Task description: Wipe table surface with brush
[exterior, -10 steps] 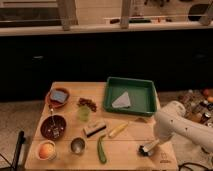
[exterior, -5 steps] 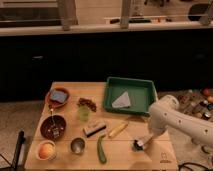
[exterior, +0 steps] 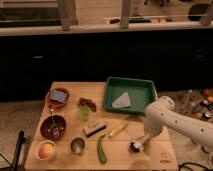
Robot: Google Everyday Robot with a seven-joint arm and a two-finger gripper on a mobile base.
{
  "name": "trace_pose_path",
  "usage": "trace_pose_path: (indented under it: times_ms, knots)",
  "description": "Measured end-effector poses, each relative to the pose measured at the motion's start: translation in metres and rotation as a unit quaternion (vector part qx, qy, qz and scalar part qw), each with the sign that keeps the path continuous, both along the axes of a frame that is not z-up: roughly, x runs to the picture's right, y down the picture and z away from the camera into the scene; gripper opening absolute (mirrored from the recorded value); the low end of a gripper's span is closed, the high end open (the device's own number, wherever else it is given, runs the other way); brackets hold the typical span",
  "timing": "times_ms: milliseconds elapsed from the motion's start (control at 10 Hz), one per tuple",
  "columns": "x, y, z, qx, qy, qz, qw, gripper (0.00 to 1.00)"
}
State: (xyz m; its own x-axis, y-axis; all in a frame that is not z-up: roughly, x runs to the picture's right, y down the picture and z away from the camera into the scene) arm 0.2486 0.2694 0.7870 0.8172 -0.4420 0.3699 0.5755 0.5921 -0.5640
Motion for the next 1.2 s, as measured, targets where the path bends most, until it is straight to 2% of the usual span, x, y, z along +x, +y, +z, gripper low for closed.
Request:
trace_pose_path:
  times_ms: [400, 1200]
  knots:
    - [-0.007, 0.0055, -0.0007, -0.01, -0.013, -0.007, 0.9998, 0.0]
    - [-0.0075, 0.0055, 0.0, -0.01, -0.014, -0.007, 0.9998, 0.0]
